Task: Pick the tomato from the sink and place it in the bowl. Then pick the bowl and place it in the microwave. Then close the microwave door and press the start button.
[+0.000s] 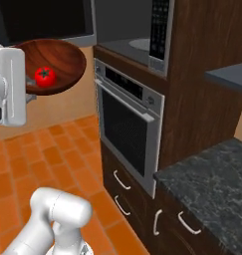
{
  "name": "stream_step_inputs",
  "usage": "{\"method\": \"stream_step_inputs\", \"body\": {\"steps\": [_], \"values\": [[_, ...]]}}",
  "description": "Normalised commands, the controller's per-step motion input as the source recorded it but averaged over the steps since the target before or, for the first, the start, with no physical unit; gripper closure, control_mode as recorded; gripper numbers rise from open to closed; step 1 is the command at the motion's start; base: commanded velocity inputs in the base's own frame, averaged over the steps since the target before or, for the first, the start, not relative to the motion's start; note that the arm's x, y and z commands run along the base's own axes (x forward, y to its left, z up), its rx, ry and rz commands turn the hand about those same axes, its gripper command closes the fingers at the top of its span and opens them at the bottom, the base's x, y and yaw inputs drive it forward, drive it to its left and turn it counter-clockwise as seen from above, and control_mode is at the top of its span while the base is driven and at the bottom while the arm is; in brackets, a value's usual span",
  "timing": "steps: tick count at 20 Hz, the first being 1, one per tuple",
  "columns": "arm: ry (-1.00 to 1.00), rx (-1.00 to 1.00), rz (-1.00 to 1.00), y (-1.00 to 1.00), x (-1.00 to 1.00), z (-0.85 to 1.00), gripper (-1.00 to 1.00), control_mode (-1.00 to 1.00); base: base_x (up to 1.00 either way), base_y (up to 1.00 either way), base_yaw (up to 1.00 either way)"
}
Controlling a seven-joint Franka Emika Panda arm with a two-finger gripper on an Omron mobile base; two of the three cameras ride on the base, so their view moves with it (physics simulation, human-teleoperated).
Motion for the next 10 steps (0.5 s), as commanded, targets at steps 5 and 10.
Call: {"method": "stream_step_inputs", "body": {"steps": [5,10], "values": [[0.0,0.0,0.0,0.0,0.0,0.0,1.0,1.0,1.0,-0.11,-0.11],[0.0,0.0,0.0,0.0,0.0,0.0,1.0,1.0,1.0,-0.04,-0.06]]}}
